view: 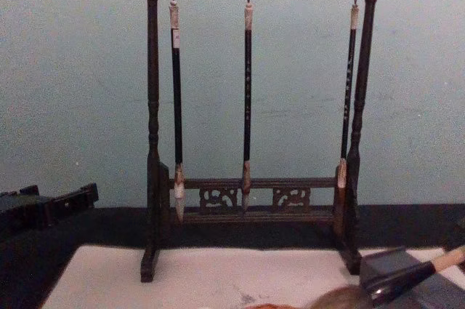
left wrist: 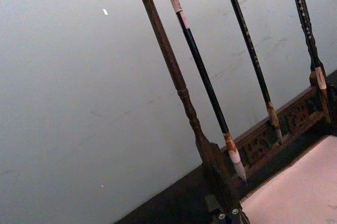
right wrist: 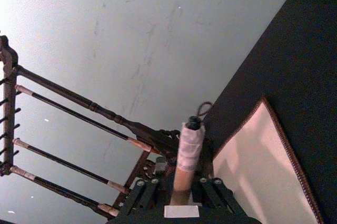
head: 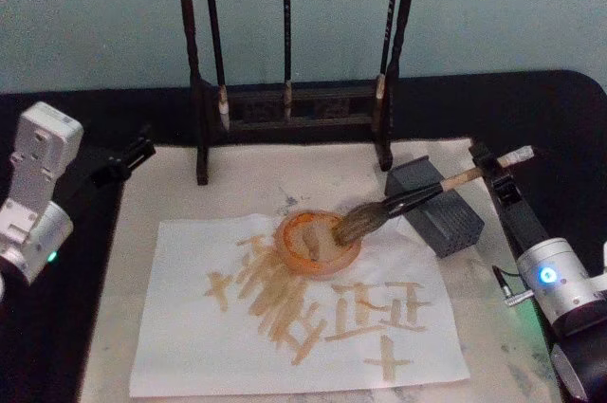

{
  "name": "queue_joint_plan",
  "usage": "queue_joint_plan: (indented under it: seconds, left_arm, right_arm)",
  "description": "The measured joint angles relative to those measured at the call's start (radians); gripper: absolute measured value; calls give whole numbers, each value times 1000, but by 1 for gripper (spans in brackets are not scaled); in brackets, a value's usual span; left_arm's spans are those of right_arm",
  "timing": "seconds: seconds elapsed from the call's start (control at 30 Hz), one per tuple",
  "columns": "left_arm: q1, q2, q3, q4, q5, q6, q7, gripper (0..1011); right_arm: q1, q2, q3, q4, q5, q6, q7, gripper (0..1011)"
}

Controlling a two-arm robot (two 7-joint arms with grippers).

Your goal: Pick up the brush from the inkstone, write on the paper, then place the brush back to its original position.

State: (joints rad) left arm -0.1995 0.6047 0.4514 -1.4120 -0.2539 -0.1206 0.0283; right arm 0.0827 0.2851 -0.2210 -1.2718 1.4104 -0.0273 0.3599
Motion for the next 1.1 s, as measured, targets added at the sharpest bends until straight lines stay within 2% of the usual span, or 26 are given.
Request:
queue_joint_plan:
  seconds: [0.2,0.9,1.1]
  left_arm:
    - [0,0,0,0,0,0,0,1002]
    - [0,0,0,0,0,0,0,1002]
    - [0,0,0,0,0,0,0,1002]
  right_arm:
    - [0,0,0,-1,0,0,1,167]
    - [0,1,-1,0,-1,-1,0,164]
    - [6,30,-37,-26,-65,-32,-4,163]
